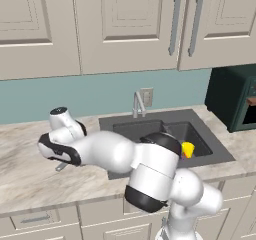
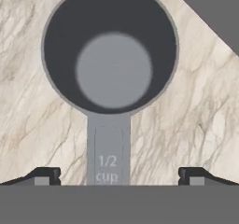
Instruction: Move any existing items from the left basin to the right basin for drying. Then move the measuring cup from the counter to the left basin of the sink for washing.
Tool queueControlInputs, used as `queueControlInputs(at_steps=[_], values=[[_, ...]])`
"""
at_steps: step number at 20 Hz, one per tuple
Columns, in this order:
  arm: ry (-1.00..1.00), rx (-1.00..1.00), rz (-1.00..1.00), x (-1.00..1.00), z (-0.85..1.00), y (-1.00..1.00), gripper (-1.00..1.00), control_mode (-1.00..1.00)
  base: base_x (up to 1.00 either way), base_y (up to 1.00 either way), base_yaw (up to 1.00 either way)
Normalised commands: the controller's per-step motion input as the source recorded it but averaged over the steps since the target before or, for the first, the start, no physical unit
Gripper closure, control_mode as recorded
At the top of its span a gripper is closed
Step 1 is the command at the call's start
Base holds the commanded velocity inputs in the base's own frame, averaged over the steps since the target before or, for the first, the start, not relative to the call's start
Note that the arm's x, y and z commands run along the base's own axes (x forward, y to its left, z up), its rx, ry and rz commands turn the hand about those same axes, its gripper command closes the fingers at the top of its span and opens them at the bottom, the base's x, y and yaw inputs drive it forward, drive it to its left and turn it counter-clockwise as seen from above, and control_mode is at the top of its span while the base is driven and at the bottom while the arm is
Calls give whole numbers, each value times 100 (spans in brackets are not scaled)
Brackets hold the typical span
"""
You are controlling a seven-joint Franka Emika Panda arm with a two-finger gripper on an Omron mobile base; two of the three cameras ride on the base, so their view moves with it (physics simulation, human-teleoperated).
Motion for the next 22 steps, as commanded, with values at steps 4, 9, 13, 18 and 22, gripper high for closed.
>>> queueControlInputs(at_steps=[4,9,13,18,22], values=[[0,0,0,12,-16,6,-100,-100,0,0,0],[0,0,0,11,-10,7,-100,-100,0,0,0],[0,0,0,8,-9,8,-100,-100,0,0,0],[0,0,2,1,-17,7,-100,-100,0,0,0],[5,0,2,0,-26,10,100,-100,0,0,0]])
